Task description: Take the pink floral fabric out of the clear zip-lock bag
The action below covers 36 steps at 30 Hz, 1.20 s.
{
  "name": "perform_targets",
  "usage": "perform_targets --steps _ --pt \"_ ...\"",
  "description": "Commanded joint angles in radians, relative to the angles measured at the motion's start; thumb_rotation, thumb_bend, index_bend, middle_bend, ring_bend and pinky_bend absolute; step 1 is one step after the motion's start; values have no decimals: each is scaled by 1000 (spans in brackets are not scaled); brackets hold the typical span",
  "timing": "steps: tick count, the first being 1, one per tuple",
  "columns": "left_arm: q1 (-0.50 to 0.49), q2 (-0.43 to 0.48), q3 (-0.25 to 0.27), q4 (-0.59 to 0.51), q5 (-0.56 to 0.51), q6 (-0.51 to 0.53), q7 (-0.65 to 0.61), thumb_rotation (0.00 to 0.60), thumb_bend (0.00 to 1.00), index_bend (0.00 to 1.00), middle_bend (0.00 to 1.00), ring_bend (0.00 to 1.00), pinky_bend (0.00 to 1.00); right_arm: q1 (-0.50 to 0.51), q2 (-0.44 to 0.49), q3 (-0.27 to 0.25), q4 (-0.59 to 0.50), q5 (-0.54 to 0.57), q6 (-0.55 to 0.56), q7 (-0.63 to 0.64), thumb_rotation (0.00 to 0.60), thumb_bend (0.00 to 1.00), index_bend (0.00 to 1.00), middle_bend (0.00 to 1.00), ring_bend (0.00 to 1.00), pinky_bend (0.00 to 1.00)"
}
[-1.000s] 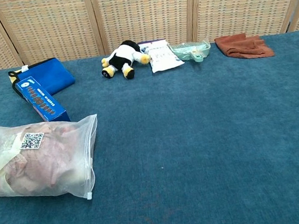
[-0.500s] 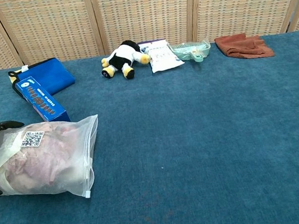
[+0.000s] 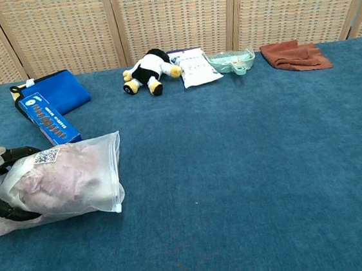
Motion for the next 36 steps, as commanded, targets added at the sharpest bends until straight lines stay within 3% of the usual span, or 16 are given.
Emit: perform_targets --steps 1,7,10,13,19,36 --pt "-3 -38 -13 41 3 21 -53 600 131 606 533 507 594 1 -5 -2 1 0 -2 -12 600 0 0 0 0 0" --pt "5 -63 -19 66 61 77 -267 600 166 644 556 526 609 8 -13 -7 -2 -9 -14 -29 600 0 0 0 0 0" --pt "8 -62 -22 74 133 145 -441 600 166 654 557 526 609 19 -3 0 -10 -7 -26 -28 600 0 0 0 0 0" --pt "5 -75 -32 99 199 233 -535 600 167 658 557 526 608 32 19 15 -26 -12 -28 -27 600 0 0 0 0 0" --pt "-40 -112 -75 79 258 321 -675 600 166 658 557 526 609 90 141 38 -124 -36 -85 130 600 0 12 0 0 0" --pt "-254 -196 -194 -29 235 201 -429 600 166 678 577 530 608 286 471 132 -386 73 -380 559 600 0 201 0 0 0"
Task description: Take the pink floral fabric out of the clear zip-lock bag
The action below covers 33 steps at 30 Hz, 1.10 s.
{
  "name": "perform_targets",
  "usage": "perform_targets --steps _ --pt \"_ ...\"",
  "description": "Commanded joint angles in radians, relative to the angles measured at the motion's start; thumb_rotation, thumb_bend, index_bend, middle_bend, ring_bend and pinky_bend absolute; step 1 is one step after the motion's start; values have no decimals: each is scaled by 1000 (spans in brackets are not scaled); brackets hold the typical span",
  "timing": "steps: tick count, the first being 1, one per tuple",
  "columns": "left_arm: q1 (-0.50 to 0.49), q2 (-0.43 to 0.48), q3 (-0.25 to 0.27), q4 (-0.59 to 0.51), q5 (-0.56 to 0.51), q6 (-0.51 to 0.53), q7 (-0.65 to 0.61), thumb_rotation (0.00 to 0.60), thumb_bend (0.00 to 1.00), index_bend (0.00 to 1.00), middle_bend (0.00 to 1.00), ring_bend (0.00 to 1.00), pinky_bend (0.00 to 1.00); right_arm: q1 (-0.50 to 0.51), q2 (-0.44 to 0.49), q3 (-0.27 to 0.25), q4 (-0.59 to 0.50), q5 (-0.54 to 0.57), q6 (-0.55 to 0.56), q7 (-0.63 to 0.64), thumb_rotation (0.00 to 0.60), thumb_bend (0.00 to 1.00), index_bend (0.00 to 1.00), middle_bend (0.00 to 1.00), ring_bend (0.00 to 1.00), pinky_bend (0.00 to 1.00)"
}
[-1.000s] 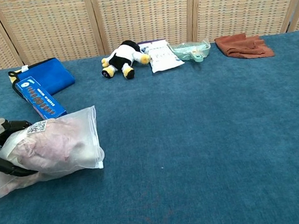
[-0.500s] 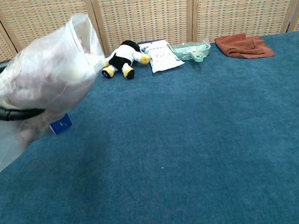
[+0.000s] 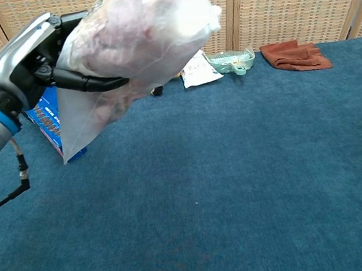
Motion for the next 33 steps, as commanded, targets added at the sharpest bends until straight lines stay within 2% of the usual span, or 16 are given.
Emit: perform_targets --steps 1,8,14,24,33 --pt "-50 -32 -35 1 -15 -28 52 600 166 682 577 530 608 68 78 37 -55 43 -99 110 600 0 210 0 0 0" --pt "-107 -79 -66 3 -55 -49 114 600 166 685 578 532 609 151 120 77 -94 115 -219 205 600 20 306 28 0 0" --pt "-139 -107 -69 8 -74 -63 147 600 166 685 578 532 609 218 112 114 -112 160 -300 306 600 33 320 38 0 0" --pt "-202 -182 -92 64 -109 -76 150 600 166 685 578 532 609 319 35 145 -101 287 -395 225 600 35 328 40 0 0" --pt "-245 -209 -105 94 -122 -92 135 600 166 685 578 532 609 357 -18 151 -84 335 -422 182 600 35 328 27 0 0"
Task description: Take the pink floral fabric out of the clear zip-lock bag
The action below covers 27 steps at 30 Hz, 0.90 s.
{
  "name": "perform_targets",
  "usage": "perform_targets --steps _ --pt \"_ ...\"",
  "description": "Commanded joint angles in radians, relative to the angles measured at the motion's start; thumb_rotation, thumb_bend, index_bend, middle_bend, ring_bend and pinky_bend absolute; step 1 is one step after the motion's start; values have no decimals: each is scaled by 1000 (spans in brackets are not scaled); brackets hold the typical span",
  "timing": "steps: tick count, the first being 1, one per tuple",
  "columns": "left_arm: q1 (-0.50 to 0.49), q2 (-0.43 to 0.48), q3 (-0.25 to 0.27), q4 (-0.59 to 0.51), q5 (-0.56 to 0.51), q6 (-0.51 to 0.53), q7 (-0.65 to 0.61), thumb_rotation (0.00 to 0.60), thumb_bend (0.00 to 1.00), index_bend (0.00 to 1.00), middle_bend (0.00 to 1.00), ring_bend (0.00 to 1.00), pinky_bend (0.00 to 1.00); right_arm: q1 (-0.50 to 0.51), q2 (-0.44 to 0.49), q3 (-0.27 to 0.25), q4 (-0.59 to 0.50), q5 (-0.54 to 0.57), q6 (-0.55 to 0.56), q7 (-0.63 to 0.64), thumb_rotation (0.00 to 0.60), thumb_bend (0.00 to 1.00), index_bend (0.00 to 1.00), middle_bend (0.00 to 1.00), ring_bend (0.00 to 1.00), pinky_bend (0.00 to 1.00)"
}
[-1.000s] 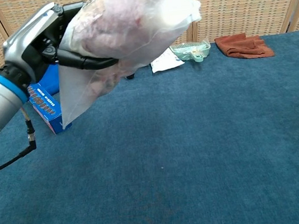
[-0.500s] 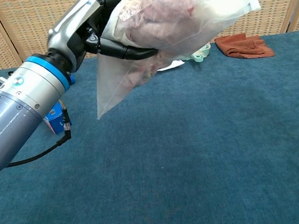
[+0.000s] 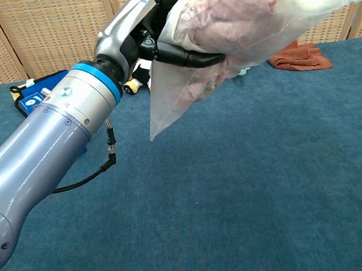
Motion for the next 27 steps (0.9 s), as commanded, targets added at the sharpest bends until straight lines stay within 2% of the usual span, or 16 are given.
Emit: perform_targets --steps 1,3,5,8,15,22,27 --pt "-11 -6 -3 9 -5 -6 2 600 166 685 578 532 609 8 -10 5 0 7 -5 -3 600 34 328 19 0 0" --pt "-18 -11 -5 14 -14 -9 7 600 166 685 578 532 609 14 -15 6 -2 11 -12 -7 600 34 308 5 0 0" --pt "-23 -18 -10 18 -24 -10 8 600 167 685 578 532 609 22 -16 6 -4 13 -24 -15 600 20 216 0 0 0" --pt "-28 -23 -13 20 -37 -14 5 600 166 685 578 532 609 30 -13 7 -10 1 -41 -16 600 0 140 0 0 0" --pt "-34 -32 -16 22 -52 -7 -2 600 165 685 578 532 609 44 -22 5 -23 -10 -50 -48 600 0 139 0 0 0" --pt "-35 -33 -13 13 -54 11 0 600 166 685 578 533 609 65 -54 0 -36 49 -33 -147 600 0 141 0 0 0" --pt "-32 -31 -18 12 -60 26 -9 600 166 685 578 532 609 65 -64 2 -48 86 -8 -181 600 0 188 0 0 0"
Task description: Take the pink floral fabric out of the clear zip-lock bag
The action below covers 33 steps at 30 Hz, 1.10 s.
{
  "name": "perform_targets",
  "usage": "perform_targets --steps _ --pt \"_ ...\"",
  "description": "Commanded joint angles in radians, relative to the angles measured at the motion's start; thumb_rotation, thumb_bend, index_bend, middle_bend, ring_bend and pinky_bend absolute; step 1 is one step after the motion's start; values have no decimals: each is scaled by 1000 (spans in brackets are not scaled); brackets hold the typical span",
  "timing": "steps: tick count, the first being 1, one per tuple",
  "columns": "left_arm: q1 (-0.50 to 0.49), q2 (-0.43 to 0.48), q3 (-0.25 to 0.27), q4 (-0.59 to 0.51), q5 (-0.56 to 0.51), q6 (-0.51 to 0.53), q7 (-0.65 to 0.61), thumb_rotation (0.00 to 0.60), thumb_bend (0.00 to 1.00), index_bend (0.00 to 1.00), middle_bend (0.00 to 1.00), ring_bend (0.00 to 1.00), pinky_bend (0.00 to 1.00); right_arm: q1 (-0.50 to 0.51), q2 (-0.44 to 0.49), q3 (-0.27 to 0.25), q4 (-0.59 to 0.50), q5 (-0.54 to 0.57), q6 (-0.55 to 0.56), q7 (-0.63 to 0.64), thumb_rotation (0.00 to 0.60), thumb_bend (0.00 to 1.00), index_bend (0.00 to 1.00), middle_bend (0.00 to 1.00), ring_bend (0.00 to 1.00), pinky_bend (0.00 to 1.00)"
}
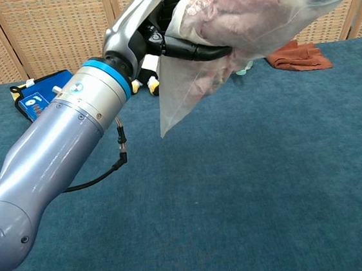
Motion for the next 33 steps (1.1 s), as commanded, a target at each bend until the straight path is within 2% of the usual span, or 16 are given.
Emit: perform_targets --steps 1,12,23,30,33 --pt "1 0 -2 0 -2 6 -7 600 166 685 578 533 609 2 -4 1 -10 17 6 -13 600 0 195 0 0 0" --pt "0 -17 -13 4 -10 39 -21 600 166 685 578 532 609 -4 6 8 -27 41 17 -21 600 0 260 0 0 0" --pt "-13 -28 -17 -7 -19 40 -6 600 166 685 578 532 609 13 -12 8 -33 41 8 -52 600 0 270 0 0 0" --pt "-14 -30 -20 -17 -33 37 0 600 166 685 578 532 609 23 -37 8 -33 57 15 -76 600 6 458 0 0 0" --pt "-13 -30 -17 -21 -37 35 1 600 166 685 578 532 609 26 -54 6 -29 65 25 -91 600 132 517 0 0 0"
